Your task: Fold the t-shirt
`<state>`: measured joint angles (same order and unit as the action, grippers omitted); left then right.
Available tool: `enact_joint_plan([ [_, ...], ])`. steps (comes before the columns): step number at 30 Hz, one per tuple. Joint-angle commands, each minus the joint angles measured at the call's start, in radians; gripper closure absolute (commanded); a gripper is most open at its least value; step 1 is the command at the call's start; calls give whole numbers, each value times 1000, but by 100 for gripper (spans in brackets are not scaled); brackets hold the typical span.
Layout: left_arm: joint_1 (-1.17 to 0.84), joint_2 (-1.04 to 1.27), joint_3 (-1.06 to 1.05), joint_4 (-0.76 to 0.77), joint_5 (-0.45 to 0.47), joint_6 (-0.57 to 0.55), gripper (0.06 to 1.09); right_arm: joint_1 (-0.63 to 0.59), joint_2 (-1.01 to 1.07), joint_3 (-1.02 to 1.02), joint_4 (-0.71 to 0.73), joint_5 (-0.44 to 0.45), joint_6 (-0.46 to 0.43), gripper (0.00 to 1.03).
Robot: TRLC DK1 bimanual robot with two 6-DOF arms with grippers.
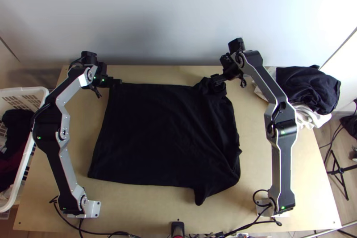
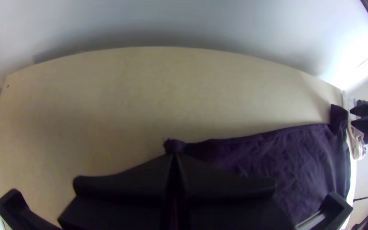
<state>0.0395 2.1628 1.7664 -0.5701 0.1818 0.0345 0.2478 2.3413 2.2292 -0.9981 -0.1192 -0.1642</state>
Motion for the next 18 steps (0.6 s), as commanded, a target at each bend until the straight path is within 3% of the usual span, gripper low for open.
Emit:
enact_joint_plan([
  [1, 5, -17, -1, -20, 1, 5, 105, -21, 96, 64, 1, 41, 3, 7],
  [5, 5, -20, -2, -33, 1, 7, 105, -27, 105, 61, 1, 53, 3, 15],
  [10, -1, -23, -2, -34, 1, 5, 105, -42, 121, 63, 1, 66, 5, 17],
  [13, -6, -29, -1, -36, 2, 5, 105, -51, 130, 64, 0, 67, 5, 45],
  [18, -9, -35, -4, -45, 2, 8, 105, -50, 127, 66, 0, 67, -1, 82],
])
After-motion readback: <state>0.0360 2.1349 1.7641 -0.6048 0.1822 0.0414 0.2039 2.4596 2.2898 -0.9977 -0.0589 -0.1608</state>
